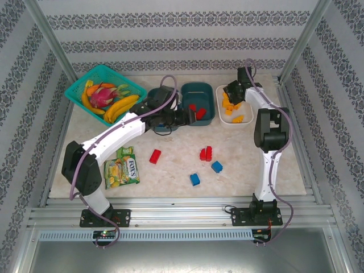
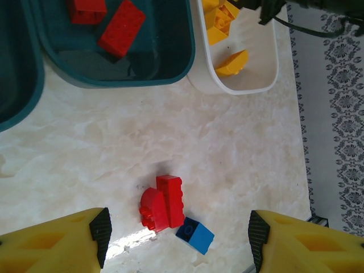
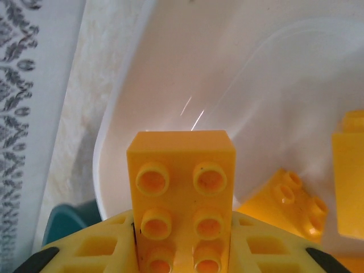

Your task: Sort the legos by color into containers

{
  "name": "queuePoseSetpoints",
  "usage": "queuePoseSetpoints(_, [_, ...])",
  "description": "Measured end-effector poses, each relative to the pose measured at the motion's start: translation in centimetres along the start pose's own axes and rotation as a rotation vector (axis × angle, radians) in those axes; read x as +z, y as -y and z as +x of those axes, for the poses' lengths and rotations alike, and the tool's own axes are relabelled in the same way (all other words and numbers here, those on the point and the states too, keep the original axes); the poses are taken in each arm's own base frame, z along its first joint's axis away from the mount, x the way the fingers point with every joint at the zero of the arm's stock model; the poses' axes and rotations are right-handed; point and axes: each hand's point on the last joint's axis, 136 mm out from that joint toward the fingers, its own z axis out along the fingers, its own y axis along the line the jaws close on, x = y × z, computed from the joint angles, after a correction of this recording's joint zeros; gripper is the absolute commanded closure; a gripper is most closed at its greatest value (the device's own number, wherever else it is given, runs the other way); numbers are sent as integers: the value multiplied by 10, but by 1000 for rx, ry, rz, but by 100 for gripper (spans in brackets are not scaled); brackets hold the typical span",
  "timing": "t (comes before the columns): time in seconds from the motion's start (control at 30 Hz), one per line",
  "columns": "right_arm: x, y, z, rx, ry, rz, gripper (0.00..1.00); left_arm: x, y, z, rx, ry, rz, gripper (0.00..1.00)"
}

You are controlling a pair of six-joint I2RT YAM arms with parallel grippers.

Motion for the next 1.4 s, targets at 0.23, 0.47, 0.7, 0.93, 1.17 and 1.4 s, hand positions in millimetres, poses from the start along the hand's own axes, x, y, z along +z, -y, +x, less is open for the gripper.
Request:
queuePoseSetpoints(0.23, [14, -3, -12, 103, 25, -7, 57, 12, 10, 5, 36, -21, 6, 33])
queuePoseSetpoints(0.47, [12, 0, -21, 154, 36, -3, 42, 13, 9, 8, 43, -32, 0, 32])
queuePoseSetpoints(0.7, [-6, -7, -24, 113, 52, -10, 42, 12, 9, 17, 73, -61, -13, 31])
queuePoseSetpoints(0.93, [-107, -54, -4, -80, 125, -110, 42, 14, 1, 52, 117, -140, -41, 31])
queuePoseSetpoints(1.17, [-215, -42, 87, -370, 122, -194, 31, 17, -5, 97, 178, -255, -79, 30])
queuePoseSetpoints(1.4, [-264, 68, 172, -593, 4, -130, 22, 20, -18, 156, 97, -406, -161, 29])
